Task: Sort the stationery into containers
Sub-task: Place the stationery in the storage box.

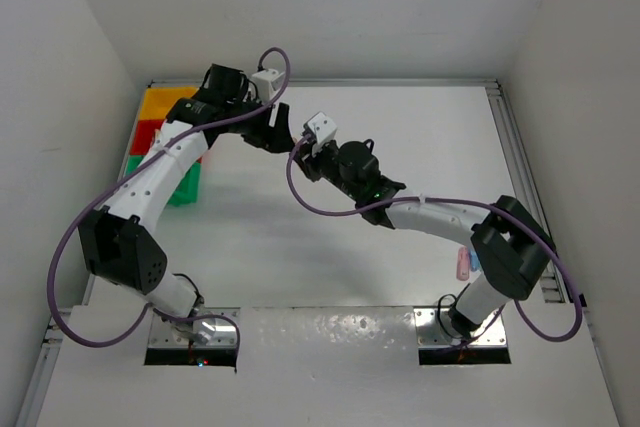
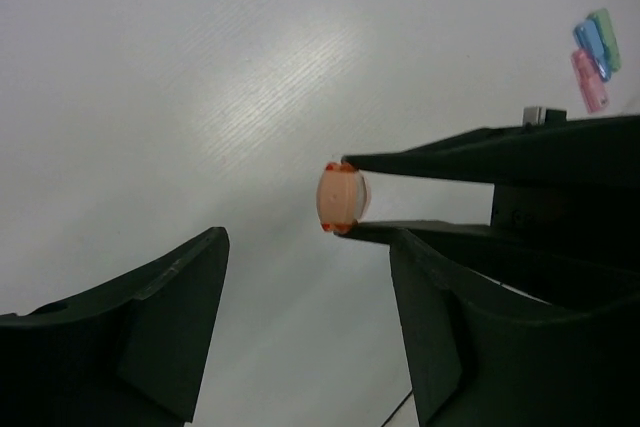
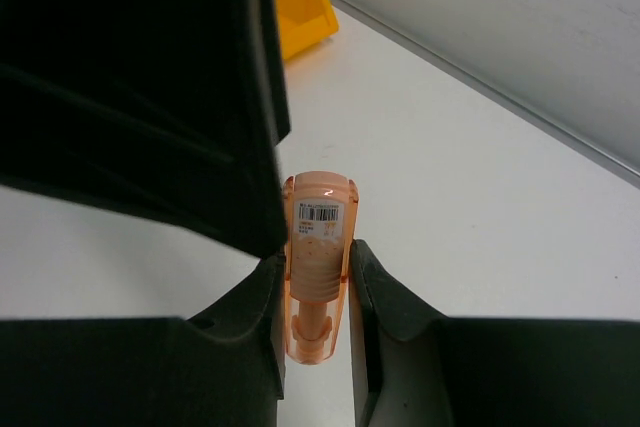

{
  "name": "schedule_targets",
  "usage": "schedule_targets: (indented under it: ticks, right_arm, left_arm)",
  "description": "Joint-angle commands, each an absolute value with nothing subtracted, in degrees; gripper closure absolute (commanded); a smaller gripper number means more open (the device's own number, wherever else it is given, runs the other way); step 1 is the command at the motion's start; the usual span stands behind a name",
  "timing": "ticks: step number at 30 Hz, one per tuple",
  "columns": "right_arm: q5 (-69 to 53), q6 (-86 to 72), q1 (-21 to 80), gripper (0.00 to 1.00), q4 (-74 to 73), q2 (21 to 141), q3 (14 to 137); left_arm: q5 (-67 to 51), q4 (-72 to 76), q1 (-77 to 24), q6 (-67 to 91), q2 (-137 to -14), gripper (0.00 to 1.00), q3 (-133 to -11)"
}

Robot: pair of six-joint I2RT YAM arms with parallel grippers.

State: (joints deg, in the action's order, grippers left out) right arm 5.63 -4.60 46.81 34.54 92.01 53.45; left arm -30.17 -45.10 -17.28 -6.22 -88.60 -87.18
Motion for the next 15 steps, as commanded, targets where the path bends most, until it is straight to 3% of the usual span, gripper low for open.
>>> schedule_targets:
  ticks: [1, 15]
  right_arm:
    - [4.9, -4.2, 48.3, 1.0, 38.8, 91.6, 55.5]
    - [6.1, -4.9, 48.7, 1.0, 39.5, 91.1, 55.5]
  left_arm:
    - [-27.3, -40.2, -18.5, -4.1, -87.8, 0.38, -87.5]
    - [-28.7, -40.6, -19.5, -4.7, -88.1, 0.6, -85.1]
